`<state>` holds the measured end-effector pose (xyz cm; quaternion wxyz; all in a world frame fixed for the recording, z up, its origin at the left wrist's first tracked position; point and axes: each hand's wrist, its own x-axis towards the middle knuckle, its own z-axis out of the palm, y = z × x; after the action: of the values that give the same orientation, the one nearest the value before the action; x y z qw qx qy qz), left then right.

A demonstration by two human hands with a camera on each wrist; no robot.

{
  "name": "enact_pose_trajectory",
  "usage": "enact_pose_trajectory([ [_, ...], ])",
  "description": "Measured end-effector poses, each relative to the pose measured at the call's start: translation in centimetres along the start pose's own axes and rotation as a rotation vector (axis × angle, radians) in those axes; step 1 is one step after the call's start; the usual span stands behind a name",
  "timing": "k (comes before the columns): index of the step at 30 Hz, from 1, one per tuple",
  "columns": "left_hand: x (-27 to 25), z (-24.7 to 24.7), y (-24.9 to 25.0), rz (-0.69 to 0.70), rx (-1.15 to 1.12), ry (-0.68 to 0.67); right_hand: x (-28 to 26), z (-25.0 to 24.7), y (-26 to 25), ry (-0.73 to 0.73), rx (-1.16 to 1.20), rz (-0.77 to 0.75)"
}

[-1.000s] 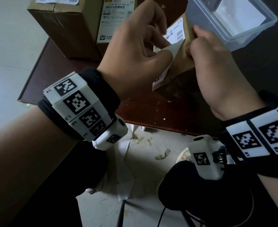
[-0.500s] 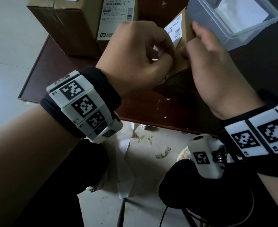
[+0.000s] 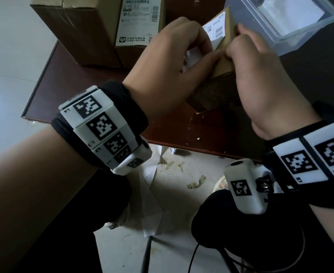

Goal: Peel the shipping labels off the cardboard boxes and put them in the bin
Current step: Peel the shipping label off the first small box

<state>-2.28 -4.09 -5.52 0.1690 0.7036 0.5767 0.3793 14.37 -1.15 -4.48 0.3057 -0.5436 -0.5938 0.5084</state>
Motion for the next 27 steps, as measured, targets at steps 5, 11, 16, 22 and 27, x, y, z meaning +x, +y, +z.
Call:
enact_pose_trajectory([
  [5, -0.03, 0.19, -0.20, -0.031, -0.010, 0.008, -0.12, 0.19, -0.04, 0.000, -0.011, 0.001],
  [11, -0.20, 0.19, -0.16, -0.056, 0.016, -0.023, -0.09, 0.20, 0.18, -0.007, -0.010, -0.024],
  [16, -0.04, -0.10, -0.23, -0.048, 0.043, -0.039, -0.05, 0.29, 0.35, -0.025, -0.003, -0.043],
  [22, 0.03, -0.08, -0.25, -0.049, 0.029, 0.072, 0.51, 0.22, 0.66, -0.052, 0.018, -0.062],
  [27, -0.17, 0.17, -0.47, -0.047, -0.010, 0.084, 0.38, 0.21, 0.82, -0.051, 0.006, -0.066],
])
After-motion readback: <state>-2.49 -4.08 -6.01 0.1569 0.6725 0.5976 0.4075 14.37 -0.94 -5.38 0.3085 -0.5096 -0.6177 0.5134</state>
